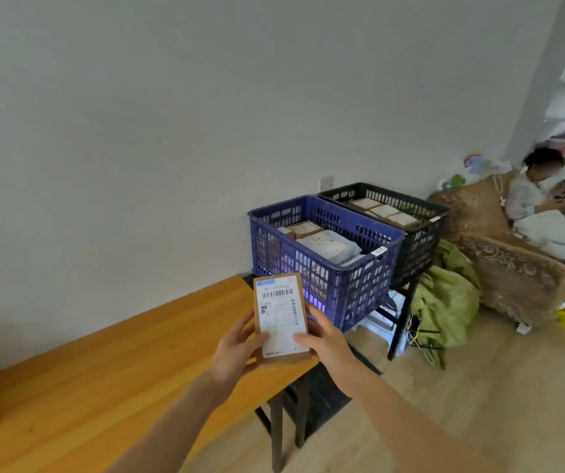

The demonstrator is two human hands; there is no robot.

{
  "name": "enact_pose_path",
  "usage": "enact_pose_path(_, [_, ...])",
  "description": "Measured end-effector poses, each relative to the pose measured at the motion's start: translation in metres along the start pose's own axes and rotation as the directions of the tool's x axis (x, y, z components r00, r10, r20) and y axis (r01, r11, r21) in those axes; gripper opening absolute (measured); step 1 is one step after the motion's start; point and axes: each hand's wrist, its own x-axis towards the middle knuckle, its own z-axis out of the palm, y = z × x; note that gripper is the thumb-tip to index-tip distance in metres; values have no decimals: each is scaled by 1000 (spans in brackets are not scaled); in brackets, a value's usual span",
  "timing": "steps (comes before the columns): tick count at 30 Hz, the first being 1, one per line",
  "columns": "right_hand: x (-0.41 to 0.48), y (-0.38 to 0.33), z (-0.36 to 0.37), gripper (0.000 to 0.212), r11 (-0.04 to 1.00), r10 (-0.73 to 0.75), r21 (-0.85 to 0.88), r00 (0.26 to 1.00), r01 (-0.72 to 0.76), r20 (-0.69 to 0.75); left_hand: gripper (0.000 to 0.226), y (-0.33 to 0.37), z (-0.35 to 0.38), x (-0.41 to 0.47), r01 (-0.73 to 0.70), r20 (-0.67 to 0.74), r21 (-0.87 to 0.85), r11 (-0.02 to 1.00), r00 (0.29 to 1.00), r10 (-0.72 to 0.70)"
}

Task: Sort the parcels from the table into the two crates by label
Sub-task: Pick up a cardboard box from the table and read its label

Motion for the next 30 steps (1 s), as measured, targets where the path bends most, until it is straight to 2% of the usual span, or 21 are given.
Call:
enact_pose_path(10, [-5,-2,-171,56,1000,1,-16,1000,-2,-15,48,3,166,31,3,-6,-25,1000,1000,-3])
enact_pose_path(15, [1,3,-230,60,999,7,48,1000,-7,6,56,5,222,42,15,-21,3,1000,1000,-15])
enact_pose_path(22, [27,-24,-267,35,996,-50,78,999,49,9,56,32,252,79,-63,-42,44,997,997,65])
enact_pose_path(30, [107,-69,-283,38,992,-102,71,995,102,8,58,72,250,157,-171,-54,84,982,983,176])
